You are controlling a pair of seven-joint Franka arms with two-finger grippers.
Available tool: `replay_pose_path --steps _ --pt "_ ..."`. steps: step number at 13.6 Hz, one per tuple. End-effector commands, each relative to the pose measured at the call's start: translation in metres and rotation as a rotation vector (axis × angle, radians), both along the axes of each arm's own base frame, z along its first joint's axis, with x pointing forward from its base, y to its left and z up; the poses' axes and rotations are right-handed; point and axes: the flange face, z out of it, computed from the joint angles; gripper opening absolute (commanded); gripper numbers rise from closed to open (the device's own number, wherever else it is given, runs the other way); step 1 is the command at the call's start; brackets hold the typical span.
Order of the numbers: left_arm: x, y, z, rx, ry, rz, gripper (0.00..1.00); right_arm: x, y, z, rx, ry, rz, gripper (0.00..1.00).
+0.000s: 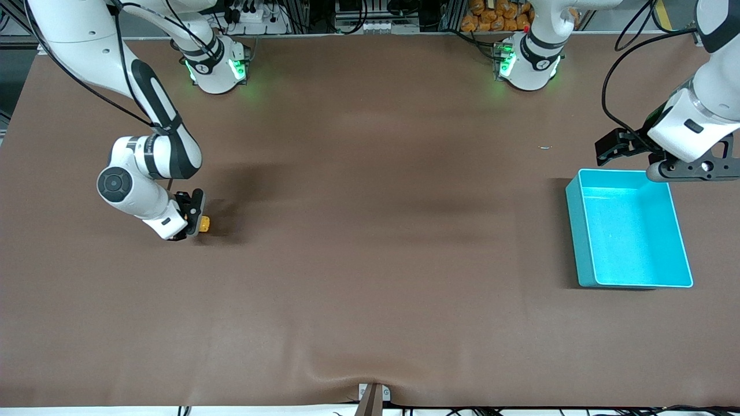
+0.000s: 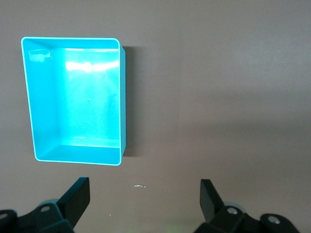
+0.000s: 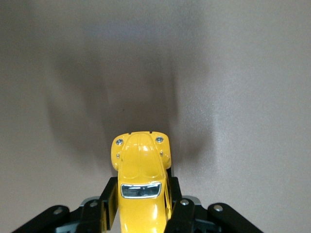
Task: Wind and store yellow beetle car
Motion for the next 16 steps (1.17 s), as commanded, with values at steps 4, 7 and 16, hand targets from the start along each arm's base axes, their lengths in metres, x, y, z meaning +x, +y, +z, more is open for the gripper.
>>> replay_pose_path --steps 4,7,16 --pt "0.0008 0.0024 0.0020 0.017 -0.005 0.011 1.00 0.0045 0.0020 -0.0005 0.002 0.007 0.005 0.27" --pt "0.0008 0.0024 0.0020 0.017 -0.005 0.011 1.00 0.0053 0.0037 0.0008 0.003 0.004 0.006 0.27" --pt "0.0020 0.0023 -0.0006 0.018 -0.001 0.011 1.00 0.0040 0.0093 -0.0042 0.022 0.011 -0.013 0.27"
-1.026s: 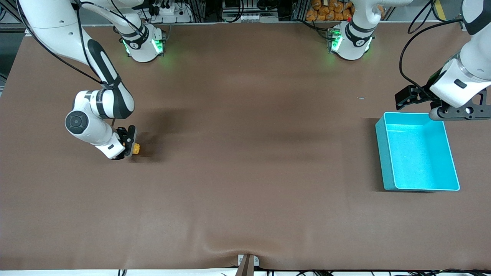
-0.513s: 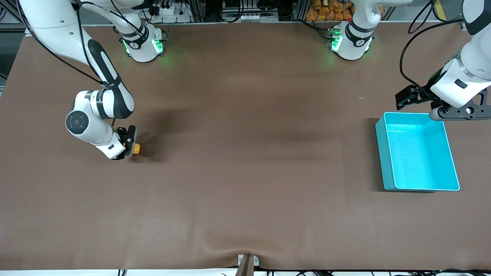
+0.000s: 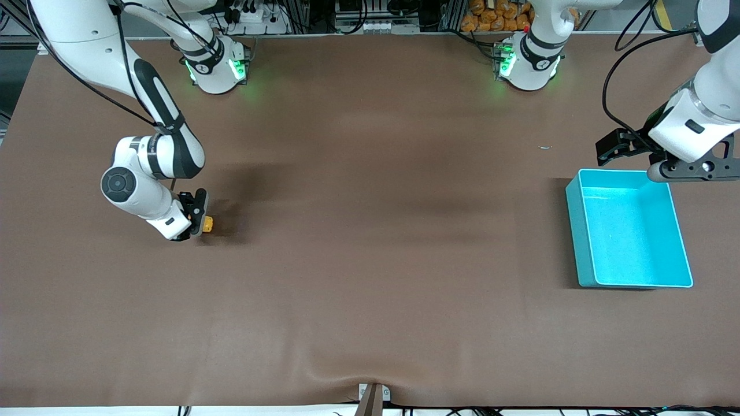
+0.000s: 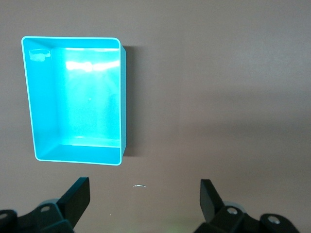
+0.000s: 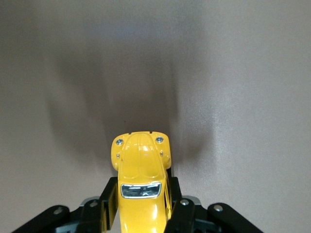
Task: Wind and store yellow beetle car
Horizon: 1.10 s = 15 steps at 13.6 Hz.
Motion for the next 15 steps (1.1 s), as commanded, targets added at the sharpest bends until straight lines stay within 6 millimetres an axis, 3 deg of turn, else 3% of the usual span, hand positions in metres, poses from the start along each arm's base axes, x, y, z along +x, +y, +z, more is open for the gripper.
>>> replay_pose_path --steps 1,13,15 --pt "0.002 0.001 0.000 0.018 -0.003 0.009 1.00 0.004 0.003 -0.005 0.013 0.010 -0.012 0.27" --pt "0.002 0.001 -0.001 0.018 0.002 0.009 1.00 0.004 -0.007 -0.015 0.011 0.000 0.006 0.27" --pt "0.002 0.001 -0.001 0.018 0.002 0.009 1.00 0.004 -0.020 -0.018 0.013 0.006 0.016 0.27"
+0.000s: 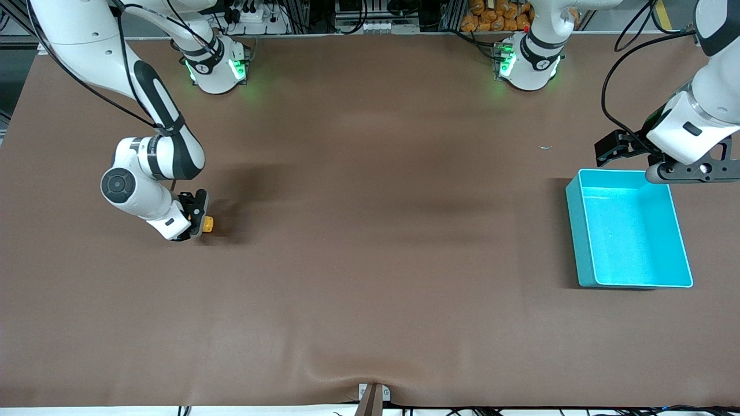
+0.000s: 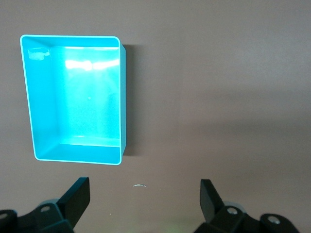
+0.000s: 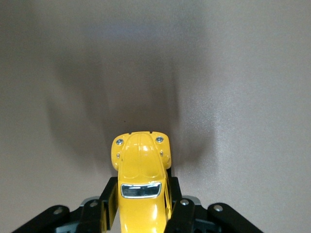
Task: Wind and store yellow beetle car
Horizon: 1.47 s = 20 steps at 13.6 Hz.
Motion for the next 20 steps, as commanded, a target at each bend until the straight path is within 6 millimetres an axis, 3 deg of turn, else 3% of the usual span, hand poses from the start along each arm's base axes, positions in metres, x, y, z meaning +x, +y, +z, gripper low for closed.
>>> replay_pose_path --steps 1,20 --pt "0.001 0.001 0.002 0.017 -0.005 0.009 1.00 0.004 -0.020 -0.017 0.010 0.005 0.008 0.27" --pt "0.004 0.004 -0.002 0.018 0.002 0.017 1.00 0.004 -0.061 -0.019 0.011 0.006 -0.003 0.27"
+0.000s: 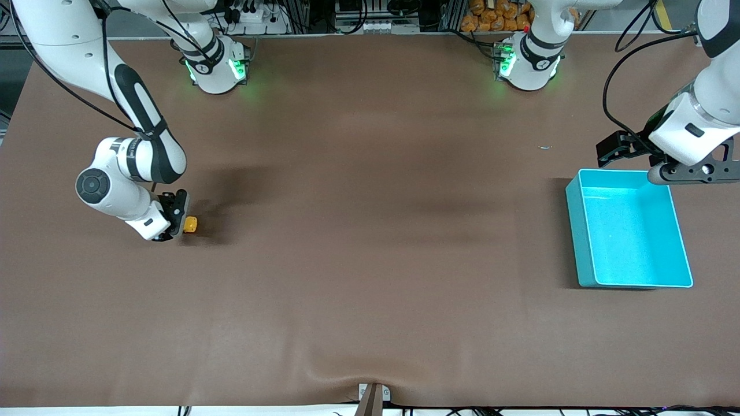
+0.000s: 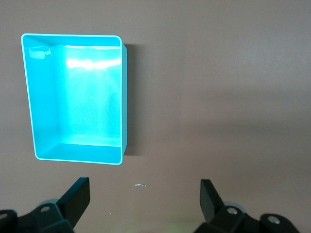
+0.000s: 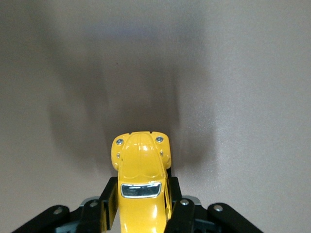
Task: Wind and store yellow beetle car
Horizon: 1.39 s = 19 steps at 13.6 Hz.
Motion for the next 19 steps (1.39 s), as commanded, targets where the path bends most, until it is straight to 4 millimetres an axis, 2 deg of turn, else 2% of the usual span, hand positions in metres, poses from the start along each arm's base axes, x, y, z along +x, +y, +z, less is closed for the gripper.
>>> replay_pose_path --steps 1,8,17,19 --pt "0.002 0.001 0.001 0.018 -0.002 0.009 1.00 0.003 -0.014 -0.019 0.006 0.006 -0.002 0.28" --pt "0.003 0.000 -0.002 0.018 0.002 0.007 1.00 0.003 -0.022 -0.019 0.006 0.007 0.002 0.28" --pt "0.003 0.000 -0.002 0.018 0.002 0.007 1.00 0.001 -0.057 -0.024 0.012 0.012 0.016 0.28" --pt "0.003 0.001 -0.001 0.018 0.002 0.009 1.00 0.000 -0.059 -0.025 0.013 0.015 0.014 0.31"
